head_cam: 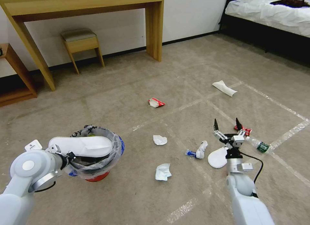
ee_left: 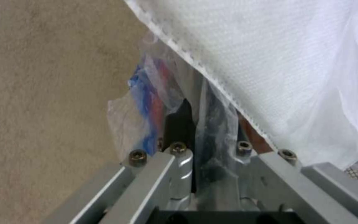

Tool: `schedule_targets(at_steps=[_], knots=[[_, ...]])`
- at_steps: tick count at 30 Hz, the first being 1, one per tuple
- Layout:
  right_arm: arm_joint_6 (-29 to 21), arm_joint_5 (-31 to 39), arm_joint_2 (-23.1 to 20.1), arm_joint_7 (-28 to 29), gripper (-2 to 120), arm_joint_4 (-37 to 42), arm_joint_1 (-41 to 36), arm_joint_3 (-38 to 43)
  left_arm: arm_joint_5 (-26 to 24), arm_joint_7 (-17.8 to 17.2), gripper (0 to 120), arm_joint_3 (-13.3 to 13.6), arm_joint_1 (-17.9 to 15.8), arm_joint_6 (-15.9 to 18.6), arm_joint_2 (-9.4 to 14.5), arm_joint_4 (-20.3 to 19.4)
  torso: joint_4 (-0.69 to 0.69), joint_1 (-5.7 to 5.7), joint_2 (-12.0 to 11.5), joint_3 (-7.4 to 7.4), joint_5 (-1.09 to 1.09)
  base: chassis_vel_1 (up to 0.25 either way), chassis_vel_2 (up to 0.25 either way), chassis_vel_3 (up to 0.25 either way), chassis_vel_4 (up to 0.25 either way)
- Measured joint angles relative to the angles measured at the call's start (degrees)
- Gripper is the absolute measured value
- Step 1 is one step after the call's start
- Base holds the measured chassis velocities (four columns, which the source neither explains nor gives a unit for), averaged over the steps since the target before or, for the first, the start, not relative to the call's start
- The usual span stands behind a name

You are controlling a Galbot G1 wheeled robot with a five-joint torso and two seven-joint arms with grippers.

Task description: Pick up the trash bin and place the garbage on the floor into it.

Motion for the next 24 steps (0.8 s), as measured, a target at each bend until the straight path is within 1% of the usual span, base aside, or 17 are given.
schedule_targets(at_steps=[2,5,6,7,9,12,14,17,18,20,21,23,24], knots=[[-0.7,2.8,-2.3,-2.1,100,-0.1,1.0,-0.2,0.0,0.0,4,0.0,0.0,0.0,0.0,-0.2,0.0,0.0,0.0,0.0,0.01,0.0,0.0,0.0,0.0],[-1.3,4.5,-3.4,-3.4,100,-0.2,1.5,-0.9,-0.1,0.1,4,-0.1,0.1,0.0,0.1,-0.2,0.0,0.0,0.0,0.0,0.0,0.0,0.0,0.0,0.0],[-1.3,4.5,-3.4,-3.4,100,-0.2,1.5,-0.9,-0.1,0.1,4,-0.1,0.1,0.0,0.1,-0.2,0.0,0.0,0.0,0.0,0.0,0.0,0.0,0.0,0.0],[-1.9,4.2,-4.8,-4.0,100,-0.2,2.1,-1.8,-0.1,0.1,4,-0.2,0.2,0.1,0.1,-0.3,0.02,0.0,0.0,0.0,0.02,0.0,0.0,0.0,0.0],[-3.0,3.3,-6.0,-4.4,100,0.1,2.1,-2.3,0.1,0.3,4,-0.2,0.3,0.1,-0.1,-0.3,0.01,0.0,0.0,0.0,0.0,0.0,0.0,0.0,0.0],[-3.7,3.8,-6.7,-5.5,100,0.3,2.0,-2.8,0.2,0.5,4,-0.3,0.3,0.1,-0.2,-0.3,0.0,0.0,0.0,0.0,0.01,0.0,0.0,0.0,0.0],[-4.4,5.1,-8.1,-8.9,100,0.3,1.9,-4.1,0.3,0.7,4,-0.4,0.3,0.2,-0.3,-0.3,-0.01,0.0,0.0,0.0,0.01,0.0,0.0,0.0,0.0],[-5.7,4.4,-8.7,-10.4,100,-0.1,2.4,-4.5,0.3,0.7,4,-0.4,0.2,0.2,-0.3,-0.1,0.02,0.0,0.0,0.0,0.01,0.0,0.0,0.0,0.0],[-5.7,4.4,-8.7,-10.4,100,-0.1,2.4,-4.5,0.3,0.7,4,-0.4,0.2,0.2,-0.3,-0.1,0.02,0.0,0.0,0.0,0.01,0.0,0.0,0.0,0.0],[-10.0,0.0,-10.5,-9.5,100,-0.7,2.3,-4.2,0.4,0.7,4,-0.4,0.0,0.2,-0.4,0.0,0.02,0.0,0.0,0.0,0.01,0.0,0.0,0.0,0.0],[-10.0,0.0,-10.5,-9.5,100,-0.7,2.3,-4.2,0.4,0.7,4,-0.4,0.0,0.2,-0.4,0.0,0.02,0.0,0.0,0.0,0.01,0.0,0.0,0.0,0.0],[-14.1,-3.1,-12.3,-6.0,100,-2.1,2.1,-4.1,0.5,0.8,4,-0.2,-0.1,0.3,-0.6,0.0,0.0,0.0,0.0,0.0,0.01,0.0,0.0,0.0,0.0],[-14.1,-3.1,-12.3,-6.0,100,-2.1,2.1,-4.1,0.5,0.8,4,-0.2,-0.1,0.3,-0.6,0.0,0.0,0.0,0.0,0.0,0.01,0.0,0.0,0.0,0.0]])
